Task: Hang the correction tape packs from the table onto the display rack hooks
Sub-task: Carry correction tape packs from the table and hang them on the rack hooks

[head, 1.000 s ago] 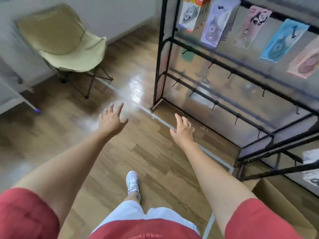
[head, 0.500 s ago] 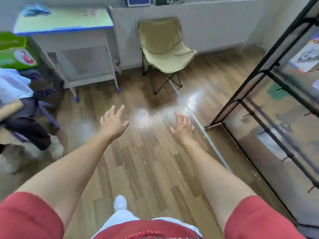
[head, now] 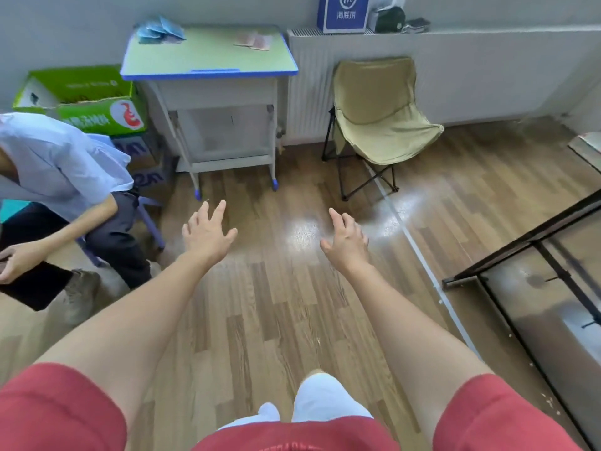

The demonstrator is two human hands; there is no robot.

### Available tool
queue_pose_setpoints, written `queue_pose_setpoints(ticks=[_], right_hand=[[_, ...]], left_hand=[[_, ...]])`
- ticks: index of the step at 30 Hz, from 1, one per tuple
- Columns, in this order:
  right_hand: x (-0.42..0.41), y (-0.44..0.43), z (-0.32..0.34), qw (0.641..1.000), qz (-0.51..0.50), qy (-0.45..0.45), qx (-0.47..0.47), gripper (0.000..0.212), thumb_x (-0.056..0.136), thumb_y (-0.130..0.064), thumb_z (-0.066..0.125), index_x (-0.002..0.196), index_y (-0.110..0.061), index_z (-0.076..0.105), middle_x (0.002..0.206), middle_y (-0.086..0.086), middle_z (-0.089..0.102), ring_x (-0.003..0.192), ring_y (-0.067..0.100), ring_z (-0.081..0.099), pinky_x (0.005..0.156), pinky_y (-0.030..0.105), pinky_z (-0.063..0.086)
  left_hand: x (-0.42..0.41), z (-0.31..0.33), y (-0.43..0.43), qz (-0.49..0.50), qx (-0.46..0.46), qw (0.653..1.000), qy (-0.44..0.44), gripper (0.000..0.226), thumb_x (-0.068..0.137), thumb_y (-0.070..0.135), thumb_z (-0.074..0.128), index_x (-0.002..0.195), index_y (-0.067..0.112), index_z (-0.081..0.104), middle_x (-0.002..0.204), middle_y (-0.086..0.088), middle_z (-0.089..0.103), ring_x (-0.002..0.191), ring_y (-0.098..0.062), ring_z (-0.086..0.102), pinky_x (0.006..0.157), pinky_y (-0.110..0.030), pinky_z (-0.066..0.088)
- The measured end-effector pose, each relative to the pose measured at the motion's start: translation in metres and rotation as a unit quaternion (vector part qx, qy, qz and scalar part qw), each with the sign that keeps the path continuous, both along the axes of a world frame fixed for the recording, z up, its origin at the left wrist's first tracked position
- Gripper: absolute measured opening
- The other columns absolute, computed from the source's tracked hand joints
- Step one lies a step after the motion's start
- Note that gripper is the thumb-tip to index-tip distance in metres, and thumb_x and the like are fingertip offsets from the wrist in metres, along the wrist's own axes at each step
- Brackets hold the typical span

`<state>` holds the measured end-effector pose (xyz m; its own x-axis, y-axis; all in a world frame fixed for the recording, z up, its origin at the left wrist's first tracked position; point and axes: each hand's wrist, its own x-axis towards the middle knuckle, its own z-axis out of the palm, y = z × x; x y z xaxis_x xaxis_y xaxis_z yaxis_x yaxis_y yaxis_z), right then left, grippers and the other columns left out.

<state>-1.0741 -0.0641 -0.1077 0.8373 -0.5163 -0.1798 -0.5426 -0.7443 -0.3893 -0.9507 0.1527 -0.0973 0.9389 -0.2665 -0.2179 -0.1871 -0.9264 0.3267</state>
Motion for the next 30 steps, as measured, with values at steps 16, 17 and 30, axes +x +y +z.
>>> queue_pose_setpoints(ticks=[16,17,30], right_hand=[[0.318,-0.086,0.017,0.996,0.079,-0.020,-0.028,0.064,0.098,-0.032,0.046,0.153,-0.024,0.015,0.158,0.012,0.016,0.144,0.028,0.016,0.115,0.047,0.016],[0.342,-0.093,0.020,0.995,0.085,-0.024,-0.035,0.064,0.097,-0.032,0.046,0.153,-0.024,0.015,0.158,0.012,0.016,0.144,0.028,0.017,0.115,0.046,0.016],[0.585,-0.144,0.009,0.993,0.113,-0.014,-0.043,0.064,0.098,-0.033,0.045,0.153,-0.024,0.014,0.157,0.011,0.017,0.144,0.027,0.018,0.114,0.043,0.018]], left_hand=[[0.288,0.022,-0.064,0.074,-0.033,0.996,-0.047,0.068,0.098,0.038,0.047,0.154,0.027,0.010,0.161,-0.008,0.007,0.146,-0.031,0.011,0.118,-0.045,0.012],[0.307,0.025,-0.070,0.077,-0.036,0.995,-0.053,0.068,0.098,0.038,0.047,0.153,0.027,0.010,0.161,-0.008,0.007,0.146,-0.031,0.011,0.118,-0.045,0.012],[0.543,0.006,-0.116,0.088,-0.008,0.995,-0.050,0.069,0.098,0.039,0.046,0.154,0.025,0.008,0.160,-0.010,0.007,0.146,-0.030,0.011,0.117,-0.044,0.015]])
